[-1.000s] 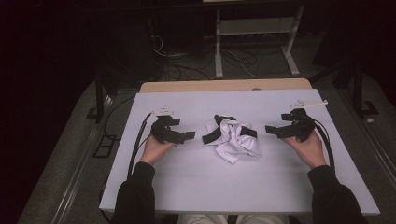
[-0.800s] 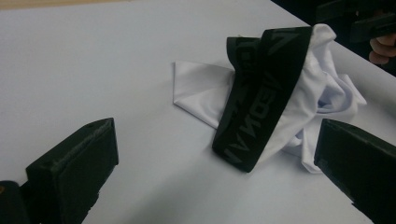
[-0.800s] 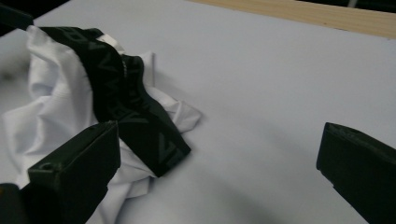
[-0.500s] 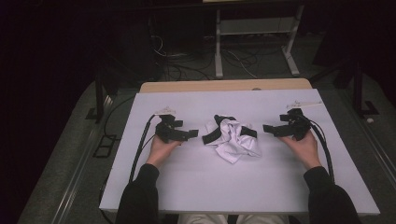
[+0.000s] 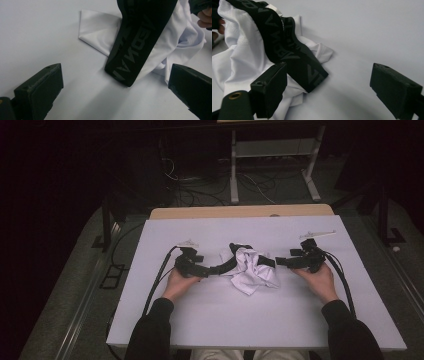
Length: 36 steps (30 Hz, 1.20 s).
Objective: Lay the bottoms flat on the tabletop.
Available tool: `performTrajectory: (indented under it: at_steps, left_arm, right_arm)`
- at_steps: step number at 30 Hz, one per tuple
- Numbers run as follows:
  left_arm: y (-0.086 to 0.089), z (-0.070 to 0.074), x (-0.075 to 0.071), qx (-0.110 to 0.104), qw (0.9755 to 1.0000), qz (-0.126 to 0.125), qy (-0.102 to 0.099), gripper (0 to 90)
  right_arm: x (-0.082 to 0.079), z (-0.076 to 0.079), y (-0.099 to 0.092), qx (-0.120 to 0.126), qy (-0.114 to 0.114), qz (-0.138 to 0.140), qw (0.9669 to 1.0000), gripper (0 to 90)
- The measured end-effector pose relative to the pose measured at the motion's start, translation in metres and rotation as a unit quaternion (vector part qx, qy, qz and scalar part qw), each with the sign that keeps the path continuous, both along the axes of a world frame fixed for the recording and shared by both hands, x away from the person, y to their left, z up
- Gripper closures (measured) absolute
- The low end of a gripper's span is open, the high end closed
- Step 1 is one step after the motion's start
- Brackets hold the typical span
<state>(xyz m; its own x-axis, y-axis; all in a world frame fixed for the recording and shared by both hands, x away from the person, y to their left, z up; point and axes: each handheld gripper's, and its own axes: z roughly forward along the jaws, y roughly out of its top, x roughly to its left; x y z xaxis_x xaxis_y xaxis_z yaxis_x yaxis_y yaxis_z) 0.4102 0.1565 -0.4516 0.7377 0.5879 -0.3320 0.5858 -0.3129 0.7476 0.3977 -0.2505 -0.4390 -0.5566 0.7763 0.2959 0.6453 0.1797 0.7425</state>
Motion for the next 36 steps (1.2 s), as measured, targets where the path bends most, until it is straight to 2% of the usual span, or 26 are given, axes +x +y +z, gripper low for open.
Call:
performTrajectory:
  at_steps: [5, 13, 19, 22, 25, 28, 33, 36]
  left_arm:
    - [-0.003, -0.005, 0.003, 0.005, 0.9999, -0.004, 0.013, 2.2]
    - [-0.009, -0.008, 0.006, -0.013, 0.9989, -0.010, 0.044, 12.3]
    - [-0.011, -0.009, 0.006, -0.022, 0.9985, -0.012, 0.048, 14.9]
    - [-0.012, -0.009, 0.006, -0.020, 0.9987, -0.012, 0.046, 17.4]
    - [-0.014, -0.008, 0.006, -0.010, 0.9991, -0.002, 0.040, 26.5]
    - [-0.015, -0.008, 0.006, -0.010, 0.9990, 0.000, 0.044, 33.4]
    - [-0.018, -0.010, 0.006, -0.011, 0.9989, -0.007, 0.045, 48.2]
    - [-0.021, -0.010, 0.004, 0.005, 0.9996, 0.001, 0.029, 56.0]
  right_arm:
    - [0.001, -0.002, 0.005, -0.008, 0.000, -0.006, 0.9999, 18.5]
    - [0.003, -0.006, 0.006, -0.003, 0.003, -0.020, 0.9998, 23.4]
    - [0.006, -0.010, 0.010, -0.014, 0.008, -0.020, 0.9997, 25.7]
    - [0.007, -0.012, 0.013, -0.014, 0.009, -0.018, 0.9997, 28.8]
    - [0.008, -0.013, 0.016, -0.013, 0.009, -0.019, 0.9997, 32.7]
    - [0.009, -0.014, 0.019, -0.015, 0.010, -0.015, 0.9997, 34.4]
    - [0.010, -0.017, 0.025, -0.021, 0.013, -0.007, 0.9997, 35.3]
    - [0.010, -0.018, 0.026, -0.021, 0.013, -0.008, 0.9997, 35.9]
